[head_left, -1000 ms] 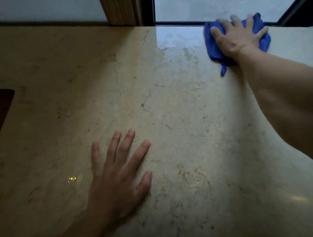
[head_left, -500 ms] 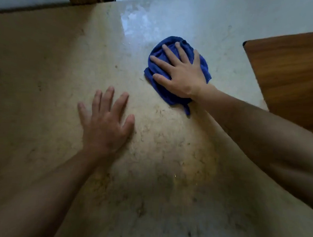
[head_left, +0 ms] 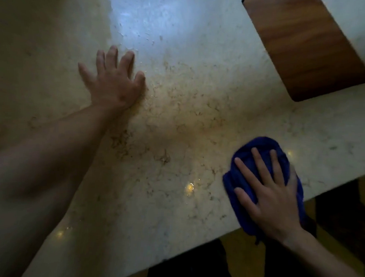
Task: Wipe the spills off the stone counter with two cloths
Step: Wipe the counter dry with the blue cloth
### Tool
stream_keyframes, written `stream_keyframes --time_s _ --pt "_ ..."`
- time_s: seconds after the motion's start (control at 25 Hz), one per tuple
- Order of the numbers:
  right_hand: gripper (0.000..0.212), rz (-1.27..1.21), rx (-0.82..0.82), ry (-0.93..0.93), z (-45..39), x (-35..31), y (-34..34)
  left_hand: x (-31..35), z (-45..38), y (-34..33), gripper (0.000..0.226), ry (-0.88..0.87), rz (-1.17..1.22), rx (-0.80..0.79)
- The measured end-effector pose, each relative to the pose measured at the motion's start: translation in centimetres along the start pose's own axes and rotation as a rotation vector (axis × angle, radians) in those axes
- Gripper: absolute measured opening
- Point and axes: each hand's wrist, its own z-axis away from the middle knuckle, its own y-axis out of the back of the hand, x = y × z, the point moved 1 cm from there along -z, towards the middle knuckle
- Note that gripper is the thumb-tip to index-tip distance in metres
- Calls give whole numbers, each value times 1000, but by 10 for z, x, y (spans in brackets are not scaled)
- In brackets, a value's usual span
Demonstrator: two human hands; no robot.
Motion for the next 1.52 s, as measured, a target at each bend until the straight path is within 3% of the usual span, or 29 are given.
stream_keyframes --time_s 0.16,0.24,0.36,0.68,0.96,1.24,1.52 --pt "63 -34 6 -343 17 -51 -11 0 -1 0 64 6 6 15" --pt "64 -30 14 -356 4 -80 -11 1 -1 0 63 2 12 16" --pt "63 -13 21 -224 -35 -116 -11 1 0 1 63 2 8 3" --pt "59 -67 102 -194 -266 -142 1 2 -3 5 65 37 6 -32" --pt "61 -106 -26 -229 -493 -138 27 3 0 5 66 54 -37 -64" --pt "61 -103 -58 -69 -649 -171 48 3 2 1 70 8 -68 -3" --pt "58 -21 -58 380 -643 -207 43 4 1 2 70 18 -90 -60"
